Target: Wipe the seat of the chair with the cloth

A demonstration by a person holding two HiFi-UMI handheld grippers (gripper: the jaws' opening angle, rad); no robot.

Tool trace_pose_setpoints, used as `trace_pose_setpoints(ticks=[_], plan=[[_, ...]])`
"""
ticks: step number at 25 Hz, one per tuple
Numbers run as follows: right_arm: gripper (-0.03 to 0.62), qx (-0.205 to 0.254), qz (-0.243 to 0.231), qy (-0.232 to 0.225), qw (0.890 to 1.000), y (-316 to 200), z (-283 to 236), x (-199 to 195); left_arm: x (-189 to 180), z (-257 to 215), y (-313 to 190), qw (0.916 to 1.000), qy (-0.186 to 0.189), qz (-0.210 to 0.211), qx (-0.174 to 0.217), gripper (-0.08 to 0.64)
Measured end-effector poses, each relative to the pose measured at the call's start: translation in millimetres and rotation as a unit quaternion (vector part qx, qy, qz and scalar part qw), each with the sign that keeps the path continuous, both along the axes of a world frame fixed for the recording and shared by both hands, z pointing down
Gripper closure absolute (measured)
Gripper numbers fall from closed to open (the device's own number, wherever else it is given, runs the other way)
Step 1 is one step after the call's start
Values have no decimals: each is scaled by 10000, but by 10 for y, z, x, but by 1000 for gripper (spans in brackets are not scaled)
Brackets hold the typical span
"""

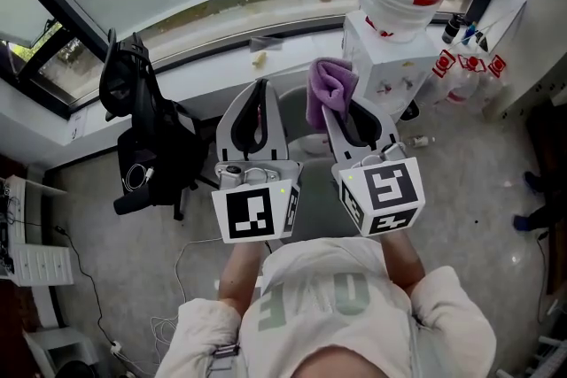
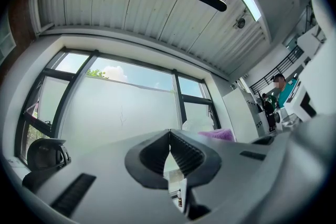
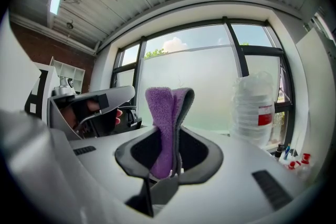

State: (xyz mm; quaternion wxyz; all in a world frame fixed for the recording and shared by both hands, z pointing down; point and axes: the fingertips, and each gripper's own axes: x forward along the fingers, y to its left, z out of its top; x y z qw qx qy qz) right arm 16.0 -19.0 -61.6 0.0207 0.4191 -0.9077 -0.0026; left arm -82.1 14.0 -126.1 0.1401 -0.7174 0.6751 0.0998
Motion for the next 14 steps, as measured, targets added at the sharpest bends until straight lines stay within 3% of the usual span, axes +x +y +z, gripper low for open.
trace_pose_setpoints(ticks=[14], plan=[[500, 165, 37, 280, 9995, 25, -33, -109, -194, 107, -31, 9997, 230, 43, 17, 548]])
